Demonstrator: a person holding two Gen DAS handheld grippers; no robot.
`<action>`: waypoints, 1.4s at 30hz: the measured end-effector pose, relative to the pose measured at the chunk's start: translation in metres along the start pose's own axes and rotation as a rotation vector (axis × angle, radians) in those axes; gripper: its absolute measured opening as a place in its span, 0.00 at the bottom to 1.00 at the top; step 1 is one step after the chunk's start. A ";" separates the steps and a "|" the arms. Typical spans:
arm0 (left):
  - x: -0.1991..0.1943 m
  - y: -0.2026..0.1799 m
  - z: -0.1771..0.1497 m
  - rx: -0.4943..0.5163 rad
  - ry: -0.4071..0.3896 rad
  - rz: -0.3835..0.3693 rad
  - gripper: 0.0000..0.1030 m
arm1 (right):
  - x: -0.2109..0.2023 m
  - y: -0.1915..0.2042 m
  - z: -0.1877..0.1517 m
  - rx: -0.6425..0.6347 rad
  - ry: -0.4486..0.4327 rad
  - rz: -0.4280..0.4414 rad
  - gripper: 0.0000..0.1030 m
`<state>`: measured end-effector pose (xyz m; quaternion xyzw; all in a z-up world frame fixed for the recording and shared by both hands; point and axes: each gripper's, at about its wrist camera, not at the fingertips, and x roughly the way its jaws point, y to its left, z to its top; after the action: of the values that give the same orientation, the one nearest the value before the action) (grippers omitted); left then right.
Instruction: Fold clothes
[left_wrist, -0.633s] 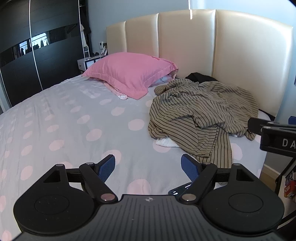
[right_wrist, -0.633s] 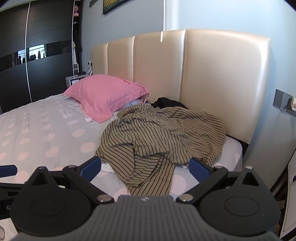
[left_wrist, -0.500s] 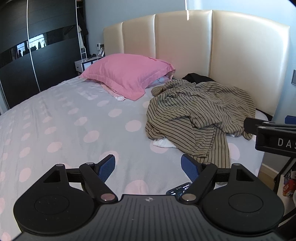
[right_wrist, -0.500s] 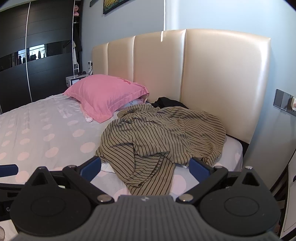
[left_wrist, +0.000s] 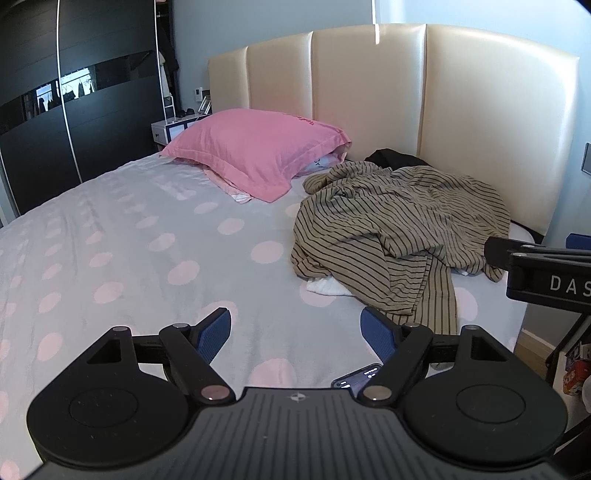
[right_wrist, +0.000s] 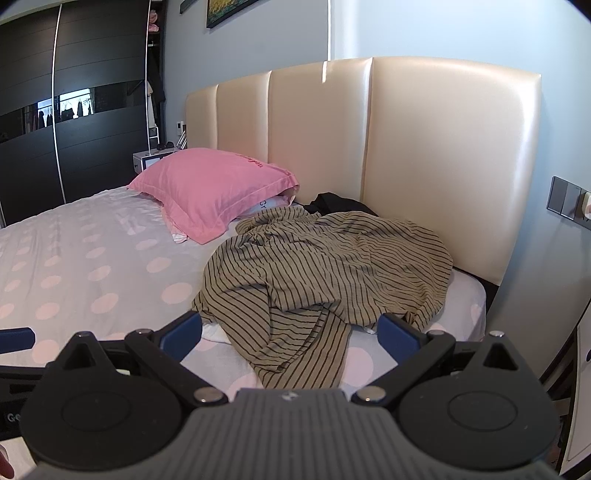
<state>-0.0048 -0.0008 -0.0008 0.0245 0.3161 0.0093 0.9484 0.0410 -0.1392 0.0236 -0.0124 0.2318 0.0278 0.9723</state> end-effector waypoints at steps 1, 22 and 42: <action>0.000 0.000 0.000 0.002 0.002 0.000 0.75 | 0.000 0.000 0.000 0.001 0.001 0.001 0.99; 0.006 0.000 -0.005 0.018 0.031 0.026 0.75 | 0.001 0.000 0.002 -0.002 0.010 0.007 0.99; 0.006 -0.001 -0.010 0.010 0.050 0.032 0.75 | 0.005 -0.001 0.005 -0.006 0.019 0.012 0.99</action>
<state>-0.0062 -0.0012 -0.0126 0.0340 0.3391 0.0234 0.9398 0.0475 -0.1399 0.0263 -0.0143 0.2412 0.0342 0.9698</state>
